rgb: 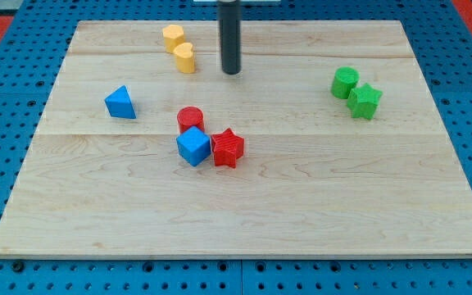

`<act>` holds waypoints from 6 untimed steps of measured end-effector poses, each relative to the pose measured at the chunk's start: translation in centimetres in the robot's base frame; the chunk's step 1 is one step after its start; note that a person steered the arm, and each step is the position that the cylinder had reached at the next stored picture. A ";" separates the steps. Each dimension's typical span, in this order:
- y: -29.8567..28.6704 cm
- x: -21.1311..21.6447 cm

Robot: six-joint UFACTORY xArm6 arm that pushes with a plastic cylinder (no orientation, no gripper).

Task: Move the yellow hexagon slightly to the left side of the board

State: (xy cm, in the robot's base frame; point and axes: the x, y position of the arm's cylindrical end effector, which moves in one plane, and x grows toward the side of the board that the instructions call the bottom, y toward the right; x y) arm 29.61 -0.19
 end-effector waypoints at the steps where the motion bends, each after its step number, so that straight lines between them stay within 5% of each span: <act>1: -3.5 -5.3; 2: -9.9 -8.2; 4: -18.8 -3.1; 5: -12.9 -6.8; 6: -6.6 -5.6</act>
